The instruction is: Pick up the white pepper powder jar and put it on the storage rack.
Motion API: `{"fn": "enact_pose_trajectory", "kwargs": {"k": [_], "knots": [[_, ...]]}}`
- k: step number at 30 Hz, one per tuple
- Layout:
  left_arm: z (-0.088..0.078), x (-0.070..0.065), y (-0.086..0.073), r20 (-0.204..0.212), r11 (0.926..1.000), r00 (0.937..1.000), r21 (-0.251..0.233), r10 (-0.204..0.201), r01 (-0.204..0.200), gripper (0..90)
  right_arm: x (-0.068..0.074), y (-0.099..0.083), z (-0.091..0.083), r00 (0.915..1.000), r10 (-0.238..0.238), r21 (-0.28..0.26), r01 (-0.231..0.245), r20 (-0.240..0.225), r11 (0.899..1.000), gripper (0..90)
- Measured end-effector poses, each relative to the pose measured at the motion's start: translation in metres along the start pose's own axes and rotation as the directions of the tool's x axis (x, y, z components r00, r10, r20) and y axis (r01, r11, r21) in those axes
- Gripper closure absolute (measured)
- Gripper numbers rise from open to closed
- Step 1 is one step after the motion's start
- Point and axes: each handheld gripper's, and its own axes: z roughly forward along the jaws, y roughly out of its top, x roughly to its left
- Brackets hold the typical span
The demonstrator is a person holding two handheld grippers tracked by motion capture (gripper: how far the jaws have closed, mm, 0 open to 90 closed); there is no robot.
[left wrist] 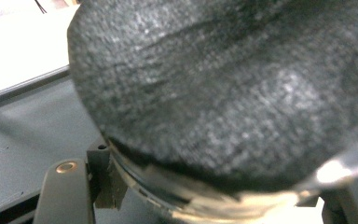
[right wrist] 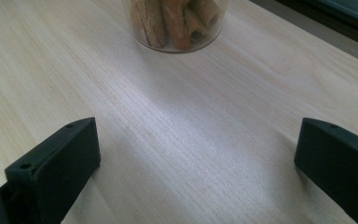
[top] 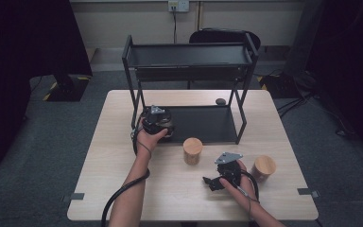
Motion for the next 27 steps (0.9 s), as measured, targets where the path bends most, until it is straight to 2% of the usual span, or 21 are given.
{"fn": "enact_pose_trajectory", "kwargs": {"k": [27], "knots": [[0.017, 0.006, 0.002, -0.023, 0.9996, 0.9995, 0.014, -0.023, 0.023, 30.9, 0.000, 0.000, 0.000, 1.0000, 0.000, 0.000, 0.000, 0.000, 1.000, 0.0]]}}
